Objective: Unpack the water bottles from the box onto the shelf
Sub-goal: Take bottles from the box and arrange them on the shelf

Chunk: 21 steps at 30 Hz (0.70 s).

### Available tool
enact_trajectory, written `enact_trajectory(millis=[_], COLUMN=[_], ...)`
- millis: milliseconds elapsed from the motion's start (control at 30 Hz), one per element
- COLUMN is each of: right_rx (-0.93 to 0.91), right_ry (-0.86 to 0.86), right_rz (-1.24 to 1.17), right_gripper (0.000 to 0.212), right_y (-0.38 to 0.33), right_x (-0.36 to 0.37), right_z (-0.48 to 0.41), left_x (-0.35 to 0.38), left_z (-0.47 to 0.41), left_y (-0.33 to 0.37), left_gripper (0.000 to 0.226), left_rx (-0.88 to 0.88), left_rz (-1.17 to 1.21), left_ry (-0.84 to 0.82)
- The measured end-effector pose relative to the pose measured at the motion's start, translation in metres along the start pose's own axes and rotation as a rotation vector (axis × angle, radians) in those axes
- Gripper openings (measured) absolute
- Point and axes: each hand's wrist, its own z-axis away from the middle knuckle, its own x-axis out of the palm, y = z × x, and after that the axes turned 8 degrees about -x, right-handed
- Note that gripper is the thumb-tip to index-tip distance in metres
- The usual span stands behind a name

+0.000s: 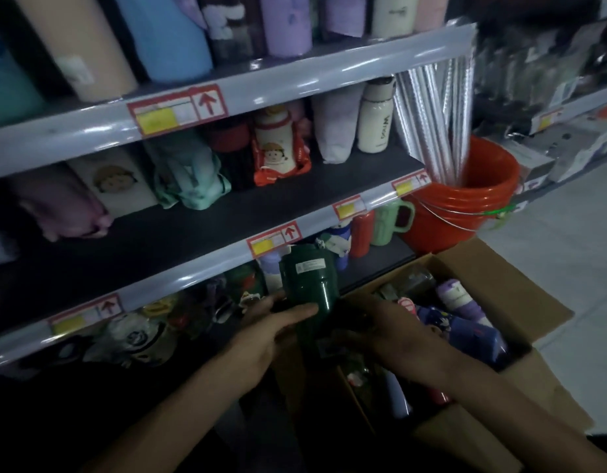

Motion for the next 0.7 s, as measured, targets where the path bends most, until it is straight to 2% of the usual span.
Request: enact_trajectory(millis=[100, 200, 300, 400, 533, 700], right_rx=[0.046, 0.062, 0.101, 0.148, 0.161, 0.179], right_ry=[0.149, 0.234, 0.292, 0.287, 0.223, 0.127], right_rz=[-0.195, -0.244, -0.276, -0.363, -0.593, -0.904], right_gripper=[0.044, 0.062, 0.066, 0.062, 0.071, 0.081], right_y=[-0.012, -0.016, -0.007, 0.003, 0.011, 0.011], right_x=[0.007, 0.014, 0.021, 0.02, 0.011, 0.011], right_z=[-0.002, -0.005, -0.012, -0.017, -0.024, -0.03], left_x=[0.006, 0.01, 0.01, 0.008, 0.006, 0.002], left_z=[-0.003, -0.006, -0.007, -0.009, -0.01, -0.01], left_y=[0.002, 0.003, -0.003, -0.005, 0.0, 0.004], left_gripper=[0.051, 0.052, 0.051, 0.065, 0.035, 0.037], left_rx=[0.008, 0.036, 0.099, 0.175, 0.257, 0.326], left_rz=[0.093, 0.106, 0.09, 0.051, 0.028, -0.096], left_ry=[-0.006, -0.005, 0.016, 0.055, 0.041, 0.079])
